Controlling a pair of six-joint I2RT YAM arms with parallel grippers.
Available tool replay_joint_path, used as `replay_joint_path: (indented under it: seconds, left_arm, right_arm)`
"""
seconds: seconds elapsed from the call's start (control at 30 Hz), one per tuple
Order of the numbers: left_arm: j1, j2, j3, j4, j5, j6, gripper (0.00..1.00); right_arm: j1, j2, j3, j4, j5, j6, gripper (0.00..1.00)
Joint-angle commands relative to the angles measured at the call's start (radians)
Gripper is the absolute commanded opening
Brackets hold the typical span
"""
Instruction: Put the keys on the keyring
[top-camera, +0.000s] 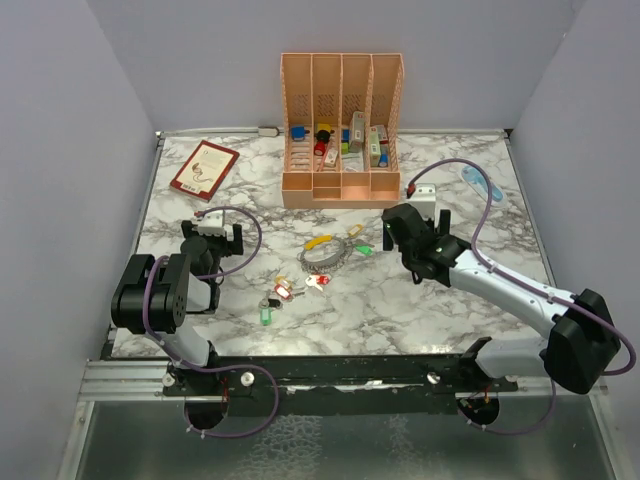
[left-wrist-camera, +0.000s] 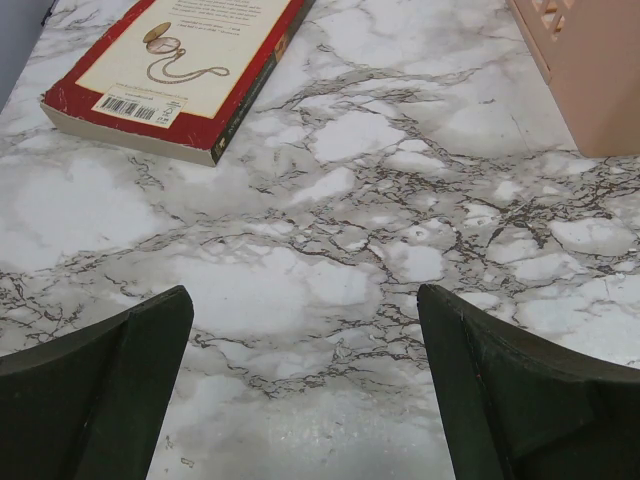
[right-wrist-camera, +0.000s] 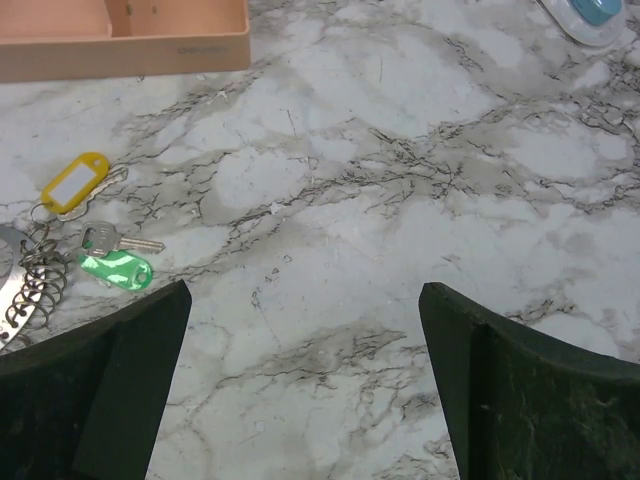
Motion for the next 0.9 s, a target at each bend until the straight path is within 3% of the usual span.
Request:
replay_joint_path:
  seconds: [0.0, 0.43, 0.6, 0.73, 0.87]
  left_arm:
    - [-0.001, 0.004, 0.010, 0.046, -0.016, -0.010, 0.98]
    - [0.000, 0.003, 0.011, 0.046, -0.016, -0.010, 0.98]
    - [0.000, 0.003, 0.011, 0.046, -0.016, -0.010, 0.98]
    - [0.000, 0.004, 0.011, 0.045, -0.016, -0.010, 0.98]
    - [0.000, 0.002, 0.011, 0.046, -0.015, -0.011, 0.98]
  right_arm:
    - [0.001, -0.017, 0.026, 0.002, 0.044, 0.026, 0.99]
    - [0.001, -0.020, 0.026, 0.020, 0.009, -0.015, 0.99]
    - [0.001, -0.004, 0.013, 0.067, -0.067, -0.110, 0.99]
    - [0.001, -0.003, 0.009, 0.119, -0.233, -0.212, 0.97]
    - [0.001, -0.024, -0.004, 0.184, -0.503, -0.269, 0.89]
